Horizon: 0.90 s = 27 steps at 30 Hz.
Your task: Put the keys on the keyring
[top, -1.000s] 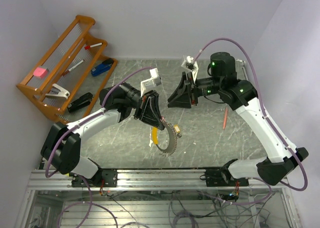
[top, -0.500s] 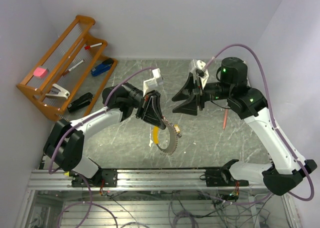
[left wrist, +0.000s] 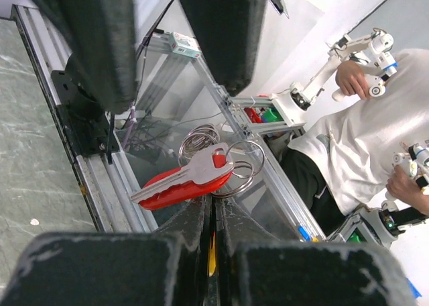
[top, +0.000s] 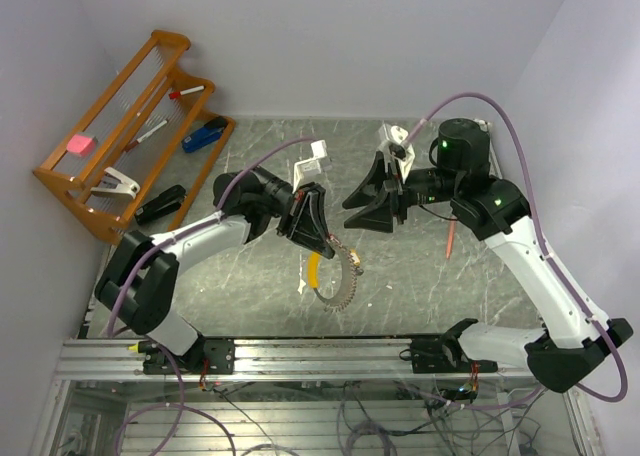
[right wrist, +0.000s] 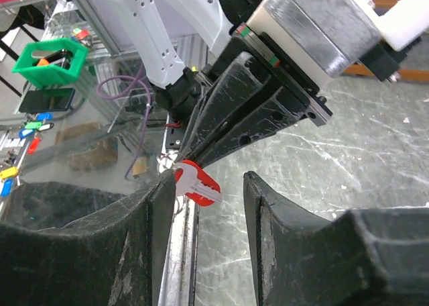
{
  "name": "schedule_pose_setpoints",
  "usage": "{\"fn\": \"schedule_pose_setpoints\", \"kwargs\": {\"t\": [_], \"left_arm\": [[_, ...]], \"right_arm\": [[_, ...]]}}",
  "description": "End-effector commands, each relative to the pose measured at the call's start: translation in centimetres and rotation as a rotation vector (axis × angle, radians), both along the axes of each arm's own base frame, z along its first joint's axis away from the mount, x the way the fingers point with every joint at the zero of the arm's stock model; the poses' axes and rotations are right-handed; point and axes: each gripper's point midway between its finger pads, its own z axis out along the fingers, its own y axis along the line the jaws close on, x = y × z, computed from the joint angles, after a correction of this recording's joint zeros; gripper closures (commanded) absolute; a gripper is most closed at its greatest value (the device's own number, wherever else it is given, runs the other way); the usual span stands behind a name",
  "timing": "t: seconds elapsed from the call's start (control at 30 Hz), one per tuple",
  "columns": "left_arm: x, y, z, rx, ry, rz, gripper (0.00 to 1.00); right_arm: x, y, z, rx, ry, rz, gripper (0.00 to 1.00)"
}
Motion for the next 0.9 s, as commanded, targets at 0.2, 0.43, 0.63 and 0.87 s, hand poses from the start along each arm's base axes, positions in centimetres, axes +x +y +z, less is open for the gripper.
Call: {"fn": "schedule_pose_setpoints", "kwargs": {"t": [0.2,0.43,0.63,0.87], "left_arm": [[0.7,0.0,-2.0,-0.003,-0.039,-0.002,0.93],[1.7,-0.1,-2.5,0.02,-0.008,0.017,0.93],[2.2,-0.4,-2.5,0.03,0.004,0.019,0.93],[2.3,-0.3,-2.5,0.032,0.007,0.021,0.93]], "right_arm": [[1.0,-1.7,-1.8,-0.069,-0.098,-0.137,0.58],[2.1,-2.3,-4.8,-0.179,-0.156,-0.213,0.6],[1.9,-1.4,-5.1,-0.195,-0.17,-0.185,0.62],[1.0,-1.1,-4.1,-0.189,-0.179,-0.157,0.62]]}}
